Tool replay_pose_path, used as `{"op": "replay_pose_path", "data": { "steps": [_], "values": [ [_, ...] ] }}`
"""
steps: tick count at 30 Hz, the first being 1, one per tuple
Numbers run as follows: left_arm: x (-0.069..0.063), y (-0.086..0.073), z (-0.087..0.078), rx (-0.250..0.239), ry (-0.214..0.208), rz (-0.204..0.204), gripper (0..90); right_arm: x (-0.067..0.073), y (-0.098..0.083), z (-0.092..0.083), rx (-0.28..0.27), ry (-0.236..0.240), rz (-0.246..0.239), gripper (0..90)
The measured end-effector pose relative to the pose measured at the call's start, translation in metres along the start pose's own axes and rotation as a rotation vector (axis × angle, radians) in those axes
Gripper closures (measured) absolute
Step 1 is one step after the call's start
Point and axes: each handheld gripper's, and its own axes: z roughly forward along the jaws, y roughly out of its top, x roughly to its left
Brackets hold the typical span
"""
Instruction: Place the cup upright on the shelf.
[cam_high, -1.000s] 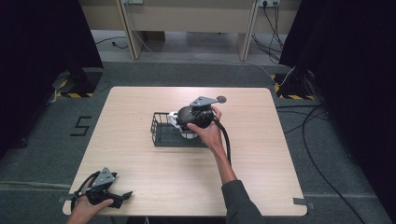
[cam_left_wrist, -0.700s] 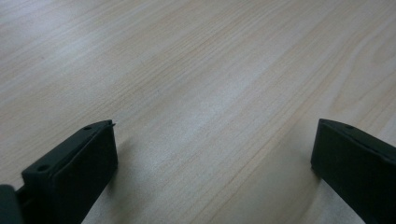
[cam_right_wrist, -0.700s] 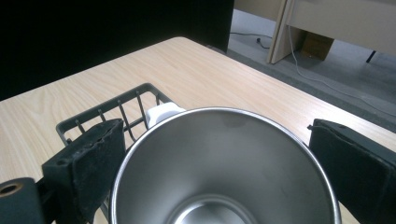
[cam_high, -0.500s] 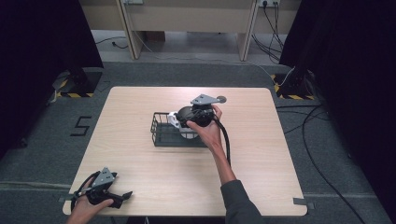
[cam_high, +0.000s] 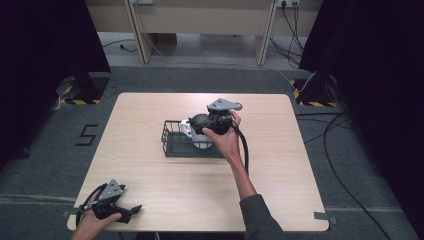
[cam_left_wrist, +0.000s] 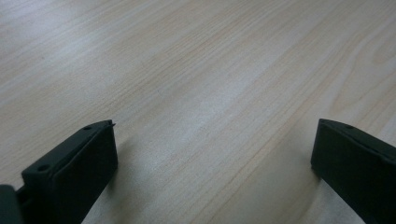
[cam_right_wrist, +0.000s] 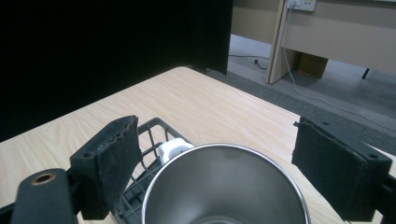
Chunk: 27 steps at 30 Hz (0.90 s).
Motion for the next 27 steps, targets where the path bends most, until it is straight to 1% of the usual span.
{"op": "replay_pose_path", "data": {
  "steps": [1, 3, 4, 7, 8, 9, 13, 27],
  "values": [
    [0.000, 0.000, 0.000, 0.000, 0.000, 0.000, 0.0, 0.000, 0.000, -0.004, -0.004, -0.002, 0.002, 15.0],
    [0.000, 0.000, 0.000, -0.001, 0.000, -0.001, 0.0, 0.000, 0.001, -0.006, -0.008, 0.001, 0.002, 15.0],
    [0.000, 0.000, 0.000, 0.000, 0.000, 0.000, 0.0, 0.001, 0.001, -0.010, -0.013, 0.003, 0.001, 15.0],
    [0.000, 0.000, 0.000, 0.000, 0.000, 0.000, 0.0, 0.002, 0.002, -0.015, -0.014, 0.002, 0.000, 15.0],
    [0.000, 0.000, 0.000, 0.000, 0.000, 0.000, 0.0, 0.002, 0.002, -0.020, -0.017, 0.002, -0.002, 15.1],
    [0.000, 0.000, 0.000, 0.000, 0.000, 0.000, 0.0, 0.002, 0.002, -0.020, -0.017, 0.002, -0.002, 15.1],
    [0.000, 0.000, 0.000, 0.002, 0.001, 0.002, 0.0, 0.004, 0.001, -0.029, -0.022, 0.000, 0.002, 15.2],
    [0.000, 0.000, 0.000, 0.002, 0.000, 0.002, 0.0, 0.006, -0.008, -0.049, -0.035, -0.001, 0.009, 15.2]
  ]
}}
